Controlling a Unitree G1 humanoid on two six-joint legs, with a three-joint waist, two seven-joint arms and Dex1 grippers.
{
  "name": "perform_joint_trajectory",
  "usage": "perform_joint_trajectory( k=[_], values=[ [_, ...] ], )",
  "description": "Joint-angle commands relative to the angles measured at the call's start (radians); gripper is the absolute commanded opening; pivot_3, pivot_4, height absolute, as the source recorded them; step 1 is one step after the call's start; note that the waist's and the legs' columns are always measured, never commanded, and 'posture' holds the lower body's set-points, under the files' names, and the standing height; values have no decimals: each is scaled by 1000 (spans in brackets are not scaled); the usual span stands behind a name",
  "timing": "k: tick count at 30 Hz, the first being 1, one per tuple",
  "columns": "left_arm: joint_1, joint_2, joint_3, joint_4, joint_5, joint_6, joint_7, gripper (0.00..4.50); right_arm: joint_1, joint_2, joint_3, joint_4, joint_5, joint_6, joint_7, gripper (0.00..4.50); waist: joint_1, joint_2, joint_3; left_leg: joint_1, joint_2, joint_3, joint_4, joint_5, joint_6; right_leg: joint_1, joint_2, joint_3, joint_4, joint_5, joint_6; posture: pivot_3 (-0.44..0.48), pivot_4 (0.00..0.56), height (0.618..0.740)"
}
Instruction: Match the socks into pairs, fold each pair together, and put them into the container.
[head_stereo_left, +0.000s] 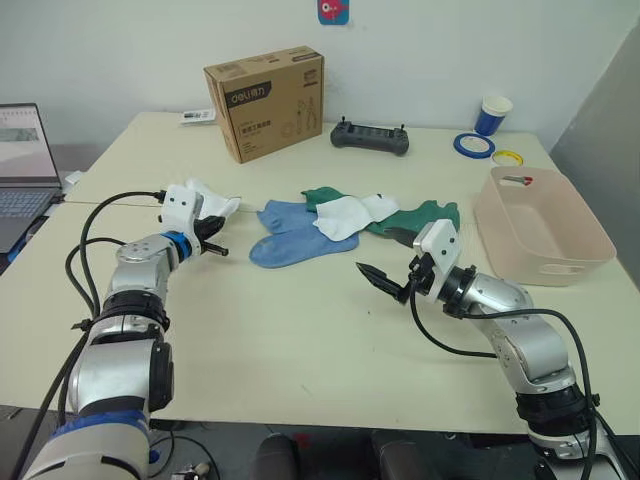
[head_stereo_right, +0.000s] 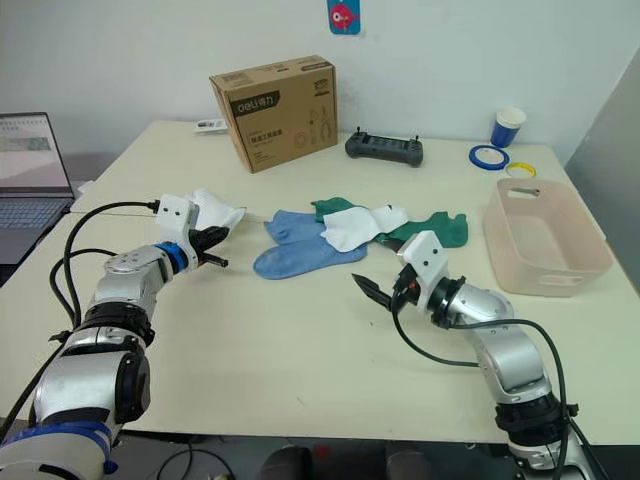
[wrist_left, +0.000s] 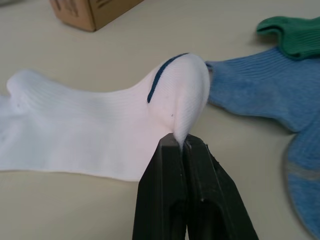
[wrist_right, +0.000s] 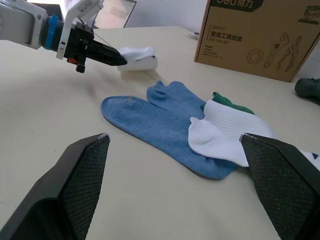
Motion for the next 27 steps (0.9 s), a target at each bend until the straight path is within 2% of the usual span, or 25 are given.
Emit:
perform_joint_trajectory(
  k=[1, 2, 4, 8, 13, 15, 20, 23, 27],
  values=[
    [180, 69, -11, -510, -124, 255, -120, 14, 8, -29, -41, -3, 11, -37, 23, 4500, -2, 0, 0, 0, 0, -1, 0, 0, 0, 0, -1, -1, 0, -1, -1, 0, 150, 740],
    [229, 86, -8, -602, -141, 306, -127, 14, 9, -34, -45, 5, 12, -44, 29, 4500, 0, 0, 0, -1, 0, -2, 0, 0, 0, 0, -2, -2, 0, -1, -2, 0, 150, 740],
    [286, 100, -1, -678, -132, 345, -96, 14, 9, -40, -49, 21, 11, -56, 37, 4500, 1, 1, 0, -1, 0, -4, 0, 0, 0, 0, -2, -5, 1, -2, -3, 0, 150, 740],
    [356, 92, 1, -910, -267, 527, -127, 14, 4, -50, -62, 27, 14, -57, 47, 4500, 8, 2, 1, 0, -1, -8, 1, 0, 0, 2, -1, -8, 1, -3, -4, 0, 150, 740],
    [391, 64, -95, -1171, -384, 709, -117, 14, 4, -91, -83, 20, 24, -48, 75, 4500, 10, 2, 1, -1, -2, -8, 6, 1, 0, 4, -2, -7, 1, -5, 0, 0, 150, 740],
    [394, 50, -118, -1201, -398, 734, -97, 14, 3, -110, -90, 24, 28, -49, 89, 4500, 10, 2, 1, -1, -2, -8, 6, 1, 0, 4, -3, -7, 1, -5, 0, 0, 150, 740],
    [372, -158, -282, -1162, -355, 722, 24, 14, -22, -197, -147, 102, 23, -80, 144, 4500, 17, 2, 1, -1, -3, -9, 7, 1, 0, 5, -2, -8, 1, -5, 0, 0, 150, 740],
    [361, -222, -332, -1105, -304, 660, 58, 14, -29, -212, -166, 137, 19, -100, 147, 4500, 17, 2, 1, -1, -3, -9, 9, 0, 0, 5, -2, -7, 1, -3, -3, 0, 150, 740],
    [360, -237, -380, -1067, -310, 650, 14, 914, -9, -220, -178, 152, 16, -116, 152, 4500, 15, 3, 1, -1, -1, -12, 9, 0, 0, 5, 2, -7, 2, -2, -3, 0, 150, 740]
  ],
)
